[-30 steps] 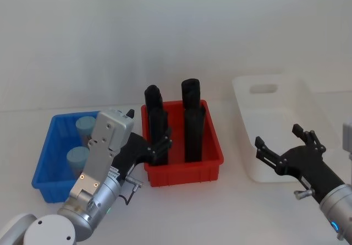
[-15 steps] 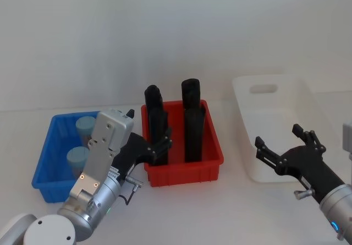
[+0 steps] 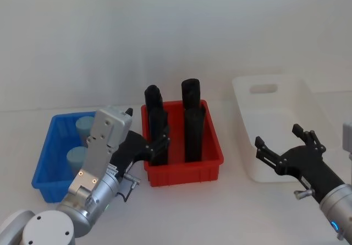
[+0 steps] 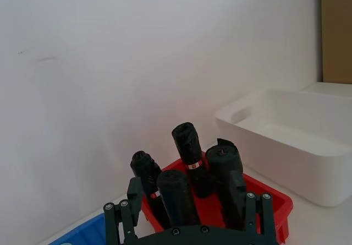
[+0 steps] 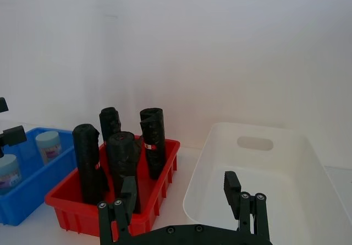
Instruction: Pick the cotton swabs from the blue box and place them into the white box.
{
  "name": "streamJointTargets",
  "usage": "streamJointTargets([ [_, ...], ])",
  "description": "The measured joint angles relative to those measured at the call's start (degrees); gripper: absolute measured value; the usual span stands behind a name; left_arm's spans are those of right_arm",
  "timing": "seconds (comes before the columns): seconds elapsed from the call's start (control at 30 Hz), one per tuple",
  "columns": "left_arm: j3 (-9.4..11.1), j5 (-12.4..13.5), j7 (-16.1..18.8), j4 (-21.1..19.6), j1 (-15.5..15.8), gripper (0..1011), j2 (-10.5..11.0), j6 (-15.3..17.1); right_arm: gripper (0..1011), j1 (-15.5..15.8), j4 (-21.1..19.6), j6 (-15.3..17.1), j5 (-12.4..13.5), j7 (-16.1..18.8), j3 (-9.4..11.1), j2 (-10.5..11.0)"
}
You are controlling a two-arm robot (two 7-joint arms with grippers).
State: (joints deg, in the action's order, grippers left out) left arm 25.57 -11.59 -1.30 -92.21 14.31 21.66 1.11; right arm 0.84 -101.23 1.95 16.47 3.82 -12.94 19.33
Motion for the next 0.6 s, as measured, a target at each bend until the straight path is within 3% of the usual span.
streamJointTargets([
  [0.6, -3.0, -3.91, -1.36, 6.51, 4.34, 1004, -1.18, 4.19, 1001, 0.0, 0.0, -0.01, 0.0, 0.0, 0.0, 0.0],
])
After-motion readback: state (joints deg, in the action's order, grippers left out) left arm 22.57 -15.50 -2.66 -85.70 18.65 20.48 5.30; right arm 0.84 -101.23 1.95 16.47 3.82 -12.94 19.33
